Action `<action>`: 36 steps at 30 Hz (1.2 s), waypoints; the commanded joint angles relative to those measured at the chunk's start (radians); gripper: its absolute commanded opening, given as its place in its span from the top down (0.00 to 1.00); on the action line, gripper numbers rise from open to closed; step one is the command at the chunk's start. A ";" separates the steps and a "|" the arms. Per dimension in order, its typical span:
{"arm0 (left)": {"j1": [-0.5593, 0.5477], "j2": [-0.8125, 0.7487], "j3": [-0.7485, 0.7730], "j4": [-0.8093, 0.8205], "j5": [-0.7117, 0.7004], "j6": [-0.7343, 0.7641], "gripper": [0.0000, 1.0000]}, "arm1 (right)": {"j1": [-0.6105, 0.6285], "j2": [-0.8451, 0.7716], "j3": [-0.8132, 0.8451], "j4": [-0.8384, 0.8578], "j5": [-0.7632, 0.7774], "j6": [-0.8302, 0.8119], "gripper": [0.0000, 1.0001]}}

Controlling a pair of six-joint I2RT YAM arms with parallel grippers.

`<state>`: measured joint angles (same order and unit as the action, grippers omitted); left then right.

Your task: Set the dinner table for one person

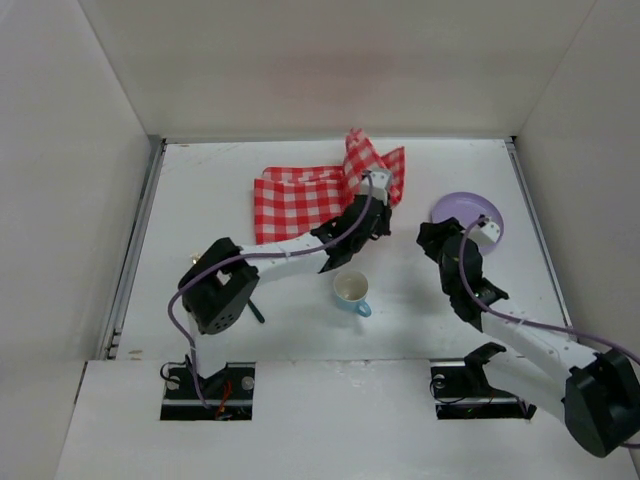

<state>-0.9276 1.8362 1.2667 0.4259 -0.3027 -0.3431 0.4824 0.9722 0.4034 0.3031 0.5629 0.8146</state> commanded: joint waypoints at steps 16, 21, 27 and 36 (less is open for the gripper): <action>0.115 -0.402 -0.453 0.036 -0.231 -0.302 0.56 | -0.095 0.272 0.135 -0.048 -0.191 0.014 0.88; 0.324 -0.502 -0.670 -0.099 -0.138 -0.594 0.55 | -0.098 0.359 0.147 -0.022 -0.231 0.046 0.57; 0.505 -0.522 -0.813 -0.052 0.030 -0.708 0.56 | -0.101 0.388 0.153 -0.025 -0.254 0.066 0.38; 0.556 -0.465 -0.826 -0.044 0.042 -0.728 0.57 | -0.126 0.526 0.181 0.025 -0.357 0.133 0.49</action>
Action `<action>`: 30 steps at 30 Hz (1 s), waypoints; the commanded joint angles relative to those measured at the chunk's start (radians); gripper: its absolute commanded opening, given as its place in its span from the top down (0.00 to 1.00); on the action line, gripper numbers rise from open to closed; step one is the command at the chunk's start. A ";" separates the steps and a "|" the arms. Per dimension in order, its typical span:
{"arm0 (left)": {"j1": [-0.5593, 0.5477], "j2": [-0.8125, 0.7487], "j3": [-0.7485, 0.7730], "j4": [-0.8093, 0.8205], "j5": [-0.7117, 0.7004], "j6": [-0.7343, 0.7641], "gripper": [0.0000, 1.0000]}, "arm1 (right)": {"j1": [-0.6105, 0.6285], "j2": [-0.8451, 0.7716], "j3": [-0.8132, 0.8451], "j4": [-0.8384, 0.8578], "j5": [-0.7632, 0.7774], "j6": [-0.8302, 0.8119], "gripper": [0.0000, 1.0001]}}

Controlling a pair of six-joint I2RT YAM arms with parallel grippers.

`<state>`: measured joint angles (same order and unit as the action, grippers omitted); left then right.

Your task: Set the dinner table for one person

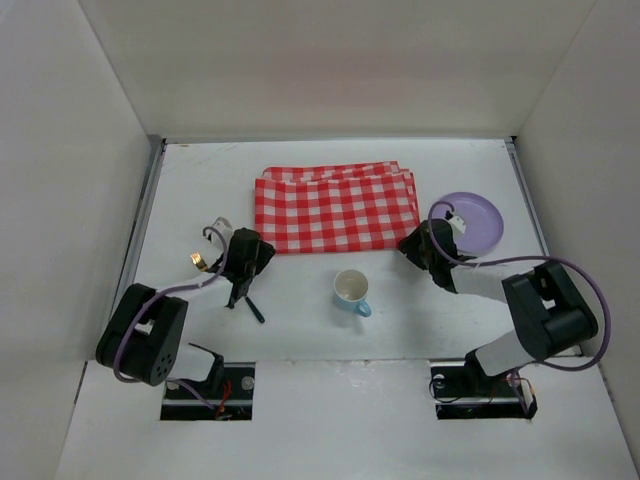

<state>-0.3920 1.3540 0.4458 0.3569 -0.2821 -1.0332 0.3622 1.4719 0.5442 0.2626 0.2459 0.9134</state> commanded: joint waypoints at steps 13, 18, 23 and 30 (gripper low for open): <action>0.035 0.086 -0.007 0.105 0.012 -0.037 0.72 | 0.014 0.102 0.120 0.009 0.067 0.073 0.76; 0.045 0.102 -0.028 0.143 0.032 -0.028 0.89 | 0.025 0.119 0.132 -0.026 0.069 0.107 1.00; 0.066 0.039 -0.067 0.146 0.052 -0.007 0.93 | 0.074 0.052 0.051 -0.022 0.108 0.165 1.00; 0.069 -0.113 -0.137 0.090 0.064 0.025 0.93 | 0.148 -0.139 -0.073 -0.089 0.210 0.268 1.00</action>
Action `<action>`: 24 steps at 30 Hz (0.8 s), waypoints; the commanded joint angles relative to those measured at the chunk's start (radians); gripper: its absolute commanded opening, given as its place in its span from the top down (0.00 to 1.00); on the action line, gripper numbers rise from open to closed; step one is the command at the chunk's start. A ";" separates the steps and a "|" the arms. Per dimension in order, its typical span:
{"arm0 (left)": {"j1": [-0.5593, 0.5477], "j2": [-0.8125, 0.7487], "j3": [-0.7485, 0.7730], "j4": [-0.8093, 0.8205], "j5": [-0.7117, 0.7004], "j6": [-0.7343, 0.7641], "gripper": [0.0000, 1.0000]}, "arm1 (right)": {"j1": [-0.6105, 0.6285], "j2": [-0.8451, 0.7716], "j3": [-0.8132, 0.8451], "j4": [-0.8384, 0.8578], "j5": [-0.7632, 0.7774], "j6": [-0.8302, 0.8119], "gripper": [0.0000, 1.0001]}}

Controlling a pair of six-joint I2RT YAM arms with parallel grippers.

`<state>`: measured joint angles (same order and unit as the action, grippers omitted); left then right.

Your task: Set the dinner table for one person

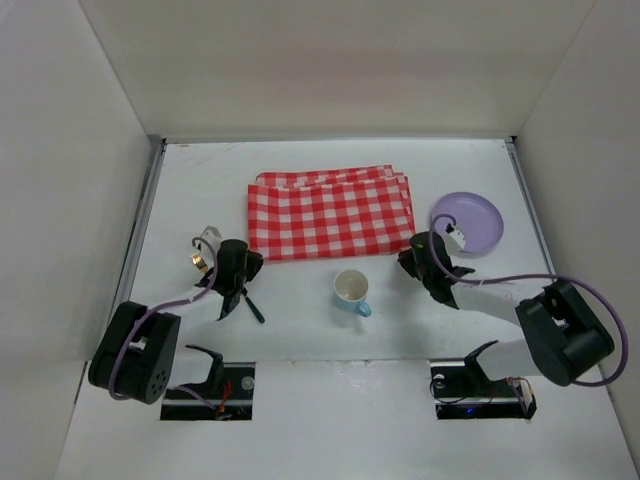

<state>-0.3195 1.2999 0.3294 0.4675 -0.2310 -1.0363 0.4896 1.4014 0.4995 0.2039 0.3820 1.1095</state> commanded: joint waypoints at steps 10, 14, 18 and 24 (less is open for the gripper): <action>-0.030 -0.136 -0.090 -0.050 0.032 0.062 0.91 | 0.100 -0.361 -0.154 -0.224 0.156 0.207 1.00; 0.009 -0.111 -0.093 -0.033 0.055 0.065 0.90 | 0.108 -0.328 -0.090 -0.207 0.175 0.109 0.57; 0.024 -0.116 -0.096 -0.020 0.078 0.061 0.90 | 0.082 -0.231 -0.024 -0.126 0.170 0.062 0.38; 0.015 -0.114 -0.089 -0.010 0.084 0.058 0.90 | 0.014 -0.010 0.056 -0.023 0.109 0.084 0.34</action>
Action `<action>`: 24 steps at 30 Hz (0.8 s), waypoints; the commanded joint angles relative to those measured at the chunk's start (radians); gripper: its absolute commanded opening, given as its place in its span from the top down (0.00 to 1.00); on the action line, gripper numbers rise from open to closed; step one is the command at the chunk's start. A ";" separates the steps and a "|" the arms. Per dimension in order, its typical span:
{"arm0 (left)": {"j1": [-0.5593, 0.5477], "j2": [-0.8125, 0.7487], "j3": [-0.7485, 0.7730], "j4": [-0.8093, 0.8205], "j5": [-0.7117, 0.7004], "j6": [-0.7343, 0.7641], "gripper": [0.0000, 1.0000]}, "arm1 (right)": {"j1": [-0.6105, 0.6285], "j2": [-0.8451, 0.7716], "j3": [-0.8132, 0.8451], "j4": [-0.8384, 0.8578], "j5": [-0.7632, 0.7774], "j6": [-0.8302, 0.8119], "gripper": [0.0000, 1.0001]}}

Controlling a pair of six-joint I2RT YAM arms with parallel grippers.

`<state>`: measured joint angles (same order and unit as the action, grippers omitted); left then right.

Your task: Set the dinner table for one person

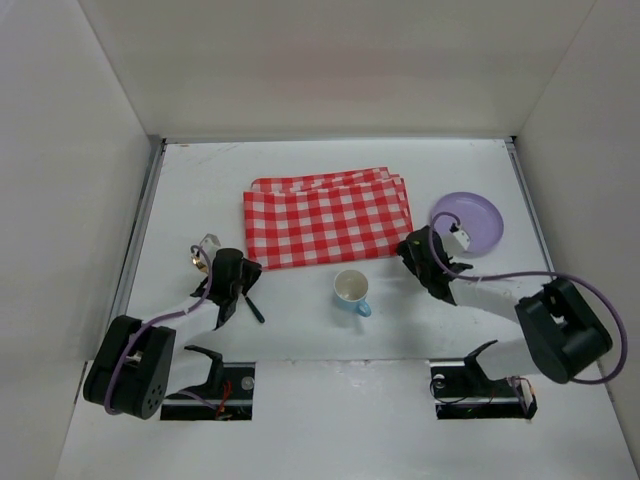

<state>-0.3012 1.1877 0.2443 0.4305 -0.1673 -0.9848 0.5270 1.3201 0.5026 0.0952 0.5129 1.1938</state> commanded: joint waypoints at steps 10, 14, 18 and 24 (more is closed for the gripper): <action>-0.014 0.056 -0.033 0.111 0.029 -0.009 0.90 | -0.031 0.241 0.108 0.089 -0.039 0.121 0.89; -0.012 0.066 -0.028 0.117 0.040 -0.011 0.90 | -0.034 0.157 0.051 0.071 -0.004 0.150 0.99; -0.035 0.087 -0.028 0.139 0.038 -0.011 0.90 | -0.017 0.071 0.008 0.002 0.035 0.190 1.00; -0.042 0.049 -0.059 0.129 0.041 -0.012 0.90 | 0.035 -0.073 -0.090 -0.051 0.064 0.245 1.00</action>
<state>-0.3340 1.2636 0.2218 0.5575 -0.1349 -0.9993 0.5415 1.3048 0.4515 0.0910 0.5304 1.3918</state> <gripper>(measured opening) 0.102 0.010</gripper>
